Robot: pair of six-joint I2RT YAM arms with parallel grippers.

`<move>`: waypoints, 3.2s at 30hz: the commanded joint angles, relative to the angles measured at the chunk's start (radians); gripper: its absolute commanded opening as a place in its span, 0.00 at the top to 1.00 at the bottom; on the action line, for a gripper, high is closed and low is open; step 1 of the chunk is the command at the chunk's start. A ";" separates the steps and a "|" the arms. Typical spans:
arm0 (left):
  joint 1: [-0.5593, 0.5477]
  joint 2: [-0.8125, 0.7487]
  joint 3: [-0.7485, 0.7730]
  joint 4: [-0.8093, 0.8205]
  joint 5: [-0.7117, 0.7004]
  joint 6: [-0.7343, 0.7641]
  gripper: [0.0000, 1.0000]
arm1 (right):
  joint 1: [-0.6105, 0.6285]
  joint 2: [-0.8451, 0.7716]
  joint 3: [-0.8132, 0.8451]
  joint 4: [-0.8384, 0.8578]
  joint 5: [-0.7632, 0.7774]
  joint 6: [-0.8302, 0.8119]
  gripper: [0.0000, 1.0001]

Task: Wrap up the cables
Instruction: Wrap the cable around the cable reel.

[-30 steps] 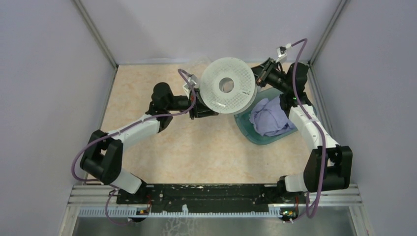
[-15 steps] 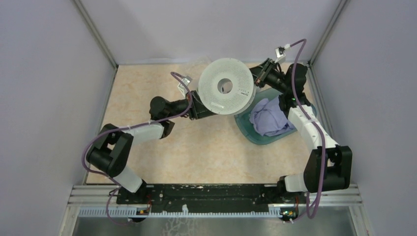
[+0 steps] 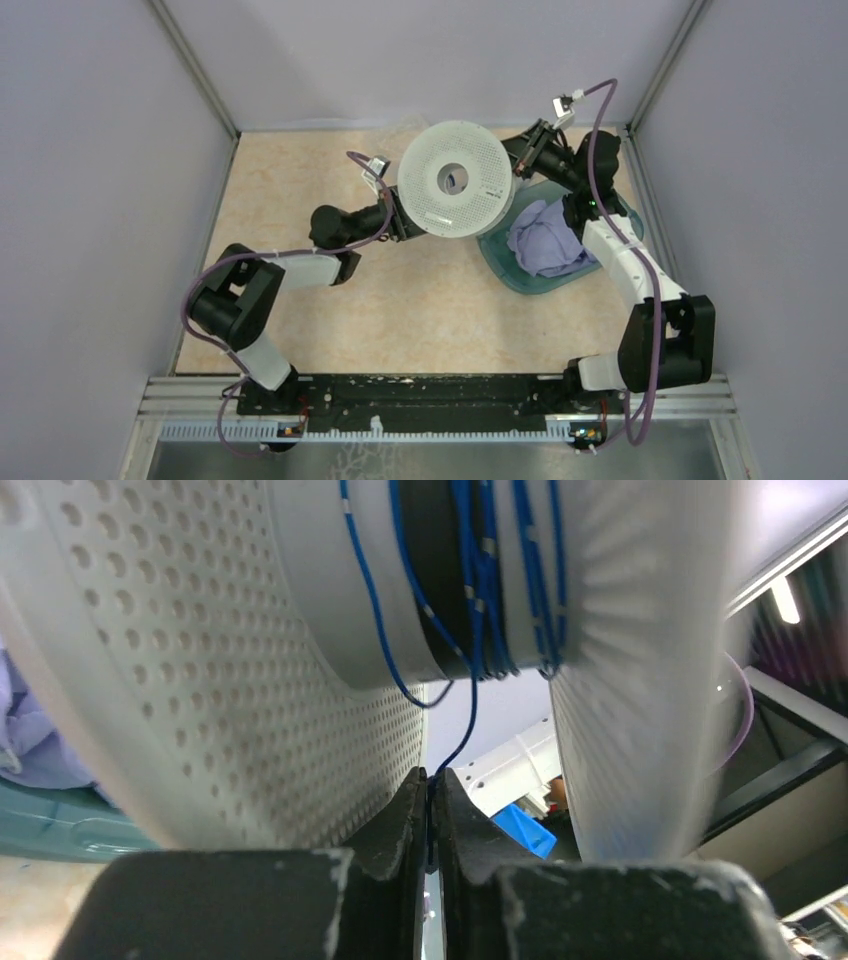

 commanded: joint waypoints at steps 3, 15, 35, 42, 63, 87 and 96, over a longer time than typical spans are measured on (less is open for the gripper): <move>-0.042 0.078 0.055 0.190 -0.045 -0.112 0.85 | 0.027 -0.041 -0.001 0.110 -0.002 0.025 1.00; -0.034 0.126 0.057 0.224 -0.073 -0.157 0.71 | 0.028 -0.035 -0.023 0.111 -0.010 -0.002 1.00; -0.016 0.071 -0.027 0.077 0.020 0.008 0.46 | -0.035 0.013 0.052 0.089 -0.050 0.015 1.00; 0.005 0.038 -0.057 0.022 0.046 0.082 0.43 | -0.044 0.028 0.092 0.049 -0.060 0.006 1.00; 0.151 -0.233 -0.073 -0.629 0.315 0.815 0.32 | -0.044 0.094 0.068 0.032 -0.015 -0.049 1.00; 0.294 -0.430 0.215 -1.653 -0.051 1.731 0.28 | 0.036 0.086 0.231 -0.281 -0.035 -0.384 1.00; 0.329 -0.260 0.257 -1.532 0.090 1.961 0.17 | 0.036 -0.004 0.508 -0.765 -0.104 -0.683 1.00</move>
